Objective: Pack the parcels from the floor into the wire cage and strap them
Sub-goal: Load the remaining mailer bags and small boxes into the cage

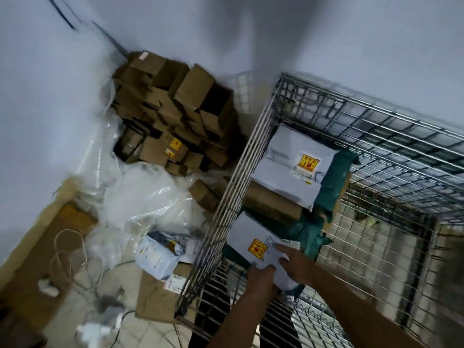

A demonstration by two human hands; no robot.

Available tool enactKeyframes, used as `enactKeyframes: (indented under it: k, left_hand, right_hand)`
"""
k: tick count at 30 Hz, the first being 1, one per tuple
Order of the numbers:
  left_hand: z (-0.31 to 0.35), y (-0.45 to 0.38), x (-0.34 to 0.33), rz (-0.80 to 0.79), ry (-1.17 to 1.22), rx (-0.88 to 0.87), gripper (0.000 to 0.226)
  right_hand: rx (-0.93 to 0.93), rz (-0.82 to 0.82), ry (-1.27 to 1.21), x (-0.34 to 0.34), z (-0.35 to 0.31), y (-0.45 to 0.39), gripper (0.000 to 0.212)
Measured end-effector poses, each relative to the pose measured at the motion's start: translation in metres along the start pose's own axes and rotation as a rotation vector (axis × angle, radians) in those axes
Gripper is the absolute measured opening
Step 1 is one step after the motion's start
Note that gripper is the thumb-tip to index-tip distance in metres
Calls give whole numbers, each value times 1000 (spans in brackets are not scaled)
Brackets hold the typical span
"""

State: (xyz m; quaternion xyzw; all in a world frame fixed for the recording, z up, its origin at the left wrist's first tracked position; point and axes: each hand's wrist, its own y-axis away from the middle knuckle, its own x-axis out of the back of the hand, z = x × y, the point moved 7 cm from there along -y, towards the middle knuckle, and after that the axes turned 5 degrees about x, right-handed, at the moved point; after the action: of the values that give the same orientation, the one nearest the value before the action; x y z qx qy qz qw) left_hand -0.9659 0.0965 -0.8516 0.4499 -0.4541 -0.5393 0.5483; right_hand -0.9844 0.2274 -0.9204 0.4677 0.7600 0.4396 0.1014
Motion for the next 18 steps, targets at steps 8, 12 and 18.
enactKeyframes:
  k: [8,12,18]
  left_hand:
    - [121,78,46,-143,-17,-532,25]
    - [201,111,108,-124,66,-827,43]
    - [242,-3,205,127,300,-520,29]
  right_hand:
    - [191,952,-246,66,-125,48,21]
    - [524,1048,-265,97,-263,51,17]
    - [443,673,-106,48,-374,-70,38]
